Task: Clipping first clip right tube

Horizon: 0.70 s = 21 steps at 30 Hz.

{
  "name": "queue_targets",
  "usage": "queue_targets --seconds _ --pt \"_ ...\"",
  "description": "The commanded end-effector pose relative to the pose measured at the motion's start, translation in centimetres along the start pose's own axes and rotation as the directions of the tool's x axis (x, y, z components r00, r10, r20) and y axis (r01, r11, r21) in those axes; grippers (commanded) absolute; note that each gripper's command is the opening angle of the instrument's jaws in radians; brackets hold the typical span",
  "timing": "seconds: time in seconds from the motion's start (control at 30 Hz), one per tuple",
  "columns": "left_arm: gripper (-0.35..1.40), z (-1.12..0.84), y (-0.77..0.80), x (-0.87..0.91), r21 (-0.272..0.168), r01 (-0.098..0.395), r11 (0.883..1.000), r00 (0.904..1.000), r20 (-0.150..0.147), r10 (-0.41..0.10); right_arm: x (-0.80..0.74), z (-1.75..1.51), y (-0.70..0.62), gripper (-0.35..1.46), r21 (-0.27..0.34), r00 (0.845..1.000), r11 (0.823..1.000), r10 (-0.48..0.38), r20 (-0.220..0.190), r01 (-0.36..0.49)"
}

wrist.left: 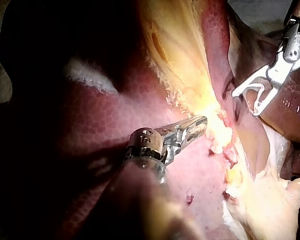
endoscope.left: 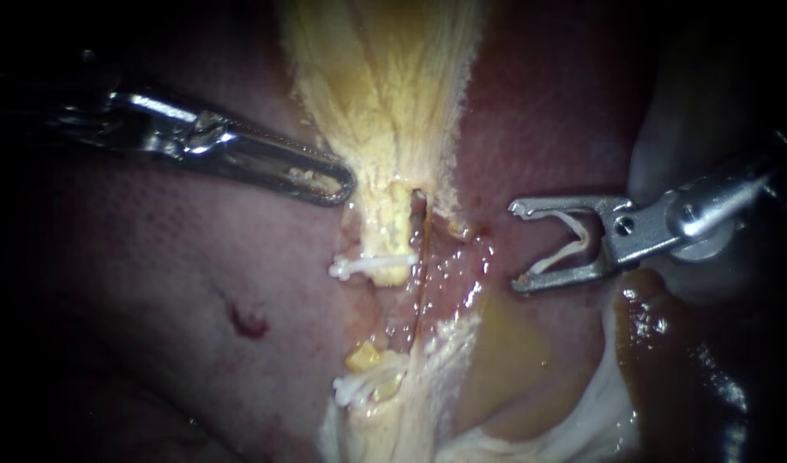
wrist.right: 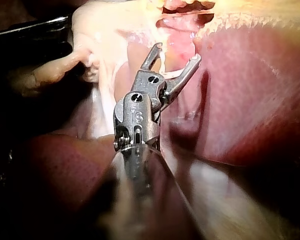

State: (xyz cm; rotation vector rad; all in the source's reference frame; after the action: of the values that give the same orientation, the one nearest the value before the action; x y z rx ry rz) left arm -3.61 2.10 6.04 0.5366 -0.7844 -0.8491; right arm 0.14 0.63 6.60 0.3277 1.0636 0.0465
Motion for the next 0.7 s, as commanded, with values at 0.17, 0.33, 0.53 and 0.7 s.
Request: queue_targets --seconds 0.17,0.33,0.53,0.7 --pt "-0.35 -0.06 0.00 -0.01 0.003 0.006 1.000 1.0000 -0.001 -0.006 0.00 0.00 0.00 0.50 0.000 1.000 1.000 0.000 0.000 0.000" --pt "-0.35 -0.20 -0.01 -0.05 0.006 0.008 1.000 1.0000 -0.003 -0.008 0.00 0.00 0.00 0.50 0.000 1.000 1.000 0.000 0.000 0.000" --pt "-0.35 -0.44 -0.04 -0.18 0.000 0.016 1.000 0.9997 0.019 -0.016 0.00 0.00 0.00 0.50 0.000 1.000 1.000 0.000 0.000 0.000" --pt "-0.35 -0.66 -0.05 -0.29 0.000 0.024 1.000 0.9988 0.042 -0.024 0.01 0.00 0.00 0.50 0.000 1.000 1.000 0.000 0.000 0.000"
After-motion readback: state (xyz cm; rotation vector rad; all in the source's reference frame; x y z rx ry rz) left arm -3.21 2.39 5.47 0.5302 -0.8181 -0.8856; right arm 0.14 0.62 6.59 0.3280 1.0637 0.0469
